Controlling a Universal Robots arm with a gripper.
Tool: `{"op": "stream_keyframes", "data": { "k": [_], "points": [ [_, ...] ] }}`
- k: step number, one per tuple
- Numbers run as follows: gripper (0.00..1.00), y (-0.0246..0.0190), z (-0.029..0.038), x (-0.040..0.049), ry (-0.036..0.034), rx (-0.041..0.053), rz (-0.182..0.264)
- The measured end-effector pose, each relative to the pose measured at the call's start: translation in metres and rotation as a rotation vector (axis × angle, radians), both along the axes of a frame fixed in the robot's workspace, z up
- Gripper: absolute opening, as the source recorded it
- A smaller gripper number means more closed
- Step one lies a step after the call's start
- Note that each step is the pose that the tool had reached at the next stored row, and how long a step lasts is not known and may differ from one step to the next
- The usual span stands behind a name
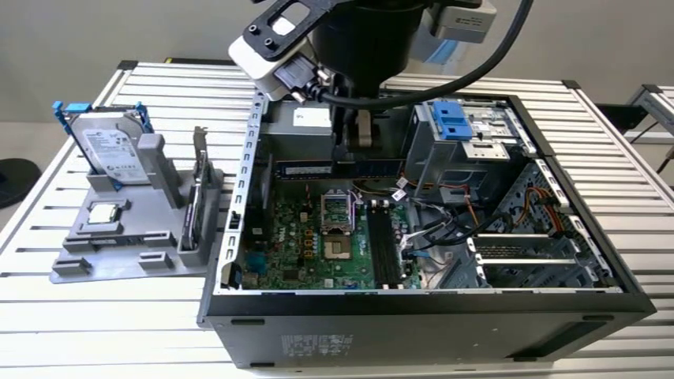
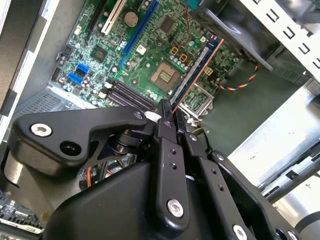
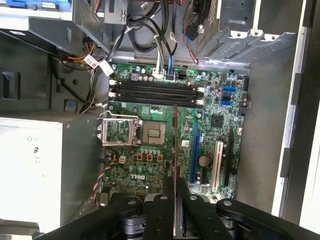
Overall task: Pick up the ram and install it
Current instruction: 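Pick up the ram and move it above insertion slot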
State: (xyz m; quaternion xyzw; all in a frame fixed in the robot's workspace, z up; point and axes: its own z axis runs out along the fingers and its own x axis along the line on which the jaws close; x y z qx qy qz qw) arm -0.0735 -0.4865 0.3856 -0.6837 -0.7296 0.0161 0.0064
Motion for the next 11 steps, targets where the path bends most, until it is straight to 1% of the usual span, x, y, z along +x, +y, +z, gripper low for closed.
{"op": "stream_keyframes", "data": {
  "k": [8,11],
  "points": [
    [0.0,0.0002,0.0,0.0001,0.0,0.0,0.0],
    [0.0,0.0016,0.0,0.0001,0.0001,0.0,0.0]
  ]
}}
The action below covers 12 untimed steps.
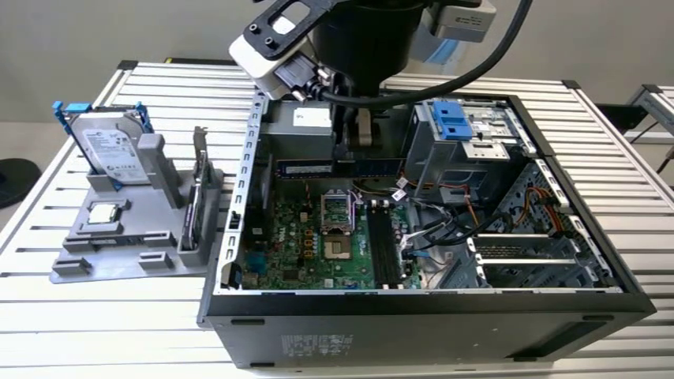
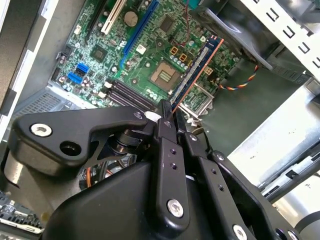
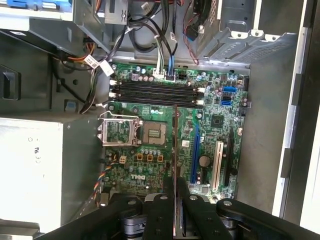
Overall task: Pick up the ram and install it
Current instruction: 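Pick up the ram and move it above insertion slot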
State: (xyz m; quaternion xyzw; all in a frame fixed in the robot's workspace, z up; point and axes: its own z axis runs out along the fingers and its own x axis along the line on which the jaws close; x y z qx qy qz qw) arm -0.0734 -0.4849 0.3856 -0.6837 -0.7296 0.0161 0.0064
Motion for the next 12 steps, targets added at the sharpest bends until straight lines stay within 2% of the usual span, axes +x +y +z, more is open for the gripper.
{"op": "stream_keyframes", "data": {
  "k": [12],
  "points": [
    [0.0,0.0129,0.0,0.0,0.0,0.0,0.0]
  ]
}}
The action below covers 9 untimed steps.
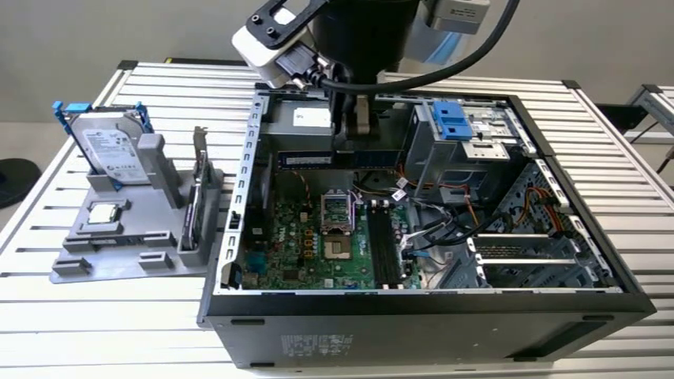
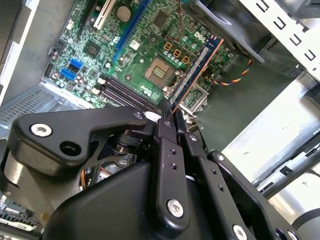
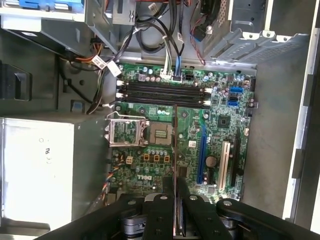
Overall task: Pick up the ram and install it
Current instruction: 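Pick up the ram and move it above insertion slot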
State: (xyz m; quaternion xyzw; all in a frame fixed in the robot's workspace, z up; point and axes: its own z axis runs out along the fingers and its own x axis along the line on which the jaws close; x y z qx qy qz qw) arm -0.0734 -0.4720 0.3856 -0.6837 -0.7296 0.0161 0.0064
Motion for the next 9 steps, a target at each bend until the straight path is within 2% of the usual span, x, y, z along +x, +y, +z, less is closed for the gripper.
{"op": "stream_keyframes", "data": {
  "k": [9],
  "points": [
    [0.0,0.0074,-0.0001,0.0001,0.0,-0.0001,0.0]
  ]
}}
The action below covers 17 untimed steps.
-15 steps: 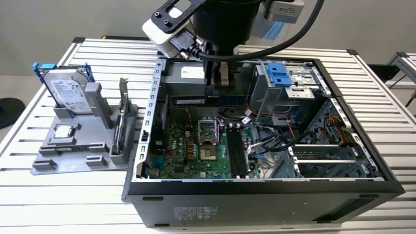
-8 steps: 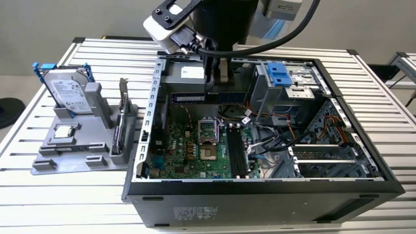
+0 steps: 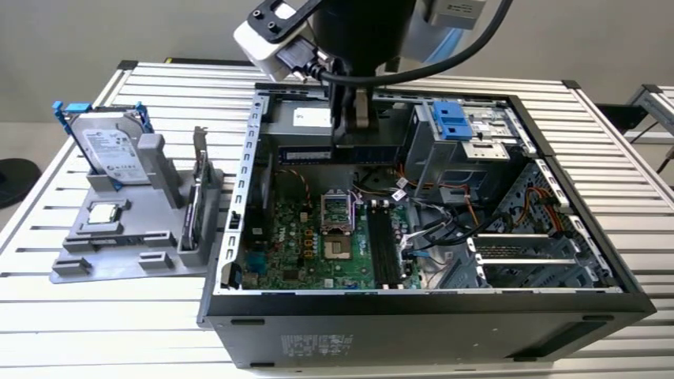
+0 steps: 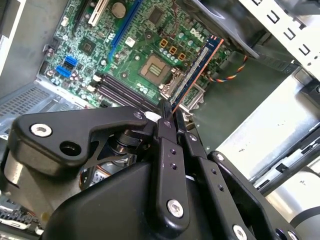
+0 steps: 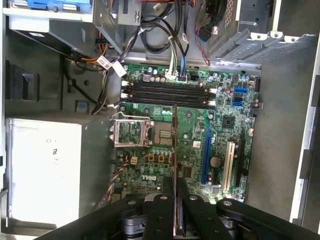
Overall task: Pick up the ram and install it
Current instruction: 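Pick up the ram and move it above insertion slot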
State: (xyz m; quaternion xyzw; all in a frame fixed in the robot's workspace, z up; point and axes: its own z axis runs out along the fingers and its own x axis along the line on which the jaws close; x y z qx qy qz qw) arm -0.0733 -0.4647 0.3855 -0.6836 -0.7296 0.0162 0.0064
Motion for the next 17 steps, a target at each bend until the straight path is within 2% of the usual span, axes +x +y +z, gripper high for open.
{"op": "stream_keyframes", "data": {
  "k": [11,17],
  "points": [
    [0.0,0.0064,-0.0001,0.0013,-0.0001,0.0,0.0],
    [0.0,0.0065,-0.0001,0.0117,0.0,0.0001,0.0]
  ]
}}
